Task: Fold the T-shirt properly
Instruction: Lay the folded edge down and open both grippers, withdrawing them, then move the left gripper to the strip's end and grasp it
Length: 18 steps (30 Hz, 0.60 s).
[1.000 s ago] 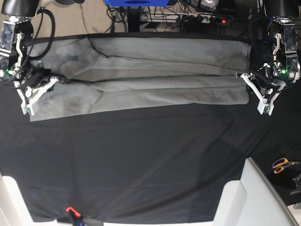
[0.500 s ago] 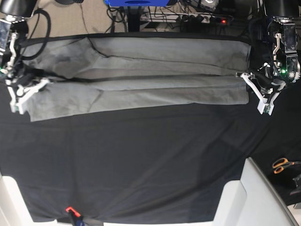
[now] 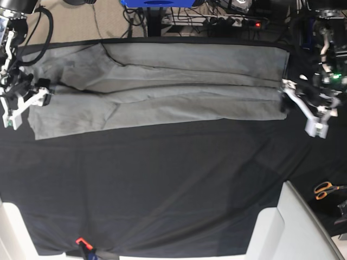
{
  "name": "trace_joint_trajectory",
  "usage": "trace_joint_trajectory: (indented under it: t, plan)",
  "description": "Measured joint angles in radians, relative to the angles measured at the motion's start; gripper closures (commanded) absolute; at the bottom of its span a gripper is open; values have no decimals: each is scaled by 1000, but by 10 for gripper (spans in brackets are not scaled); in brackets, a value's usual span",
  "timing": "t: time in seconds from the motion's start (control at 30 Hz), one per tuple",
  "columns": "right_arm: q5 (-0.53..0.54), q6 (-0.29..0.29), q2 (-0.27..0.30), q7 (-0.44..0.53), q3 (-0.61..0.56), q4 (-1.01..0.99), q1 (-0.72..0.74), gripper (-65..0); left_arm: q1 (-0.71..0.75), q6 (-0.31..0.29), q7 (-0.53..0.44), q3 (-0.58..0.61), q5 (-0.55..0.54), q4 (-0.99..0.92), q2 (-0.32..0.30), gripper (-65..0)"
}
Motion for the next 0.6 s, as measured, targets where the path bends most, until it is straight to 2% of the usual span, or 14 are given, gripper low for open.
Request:
trace_joint_trajectory:
  t: [0.1,0.17,0.2,0.27,0.33,0.4,0.47,0.5,0.6]
  plan:
    - [1,0,-1,2,0,0,1,-342,12,1,113,-97,-26,83,11,-587]
    - [0,0,-7,43,0,0,-3,-342,27,-4,121,-201,-132,96,34,-629]
    - [1,0,-16,83,3,0,-10,-342,38,-39,123,-252,-217,82,40,-645]
    - [6,4,-30,159,1,1,-38,-342,63,-142,117,-324,-330,-5,41,-650]
    - [2,3,-51,213,-3,2,-77,-342,66,-256,126,-353,-362,-150,35,-650]
    - [-3,6,-71,254,-5,2,-111,-342,68,-425,54,-360,-370,-289,33,-650]
    - [2,11,-71,276,-9,2,-124,-342,61,-427,-64,-349,-371,-402,38,-650]
    - [-1,3,-66,277,-8,2,-124,-342,54,-409,-103,-334,-341,-447,38,-650]
    - [0,4,-58,293,-7,2,-125,-342,19,-412,-130,-273,-290,-534,41,-650]
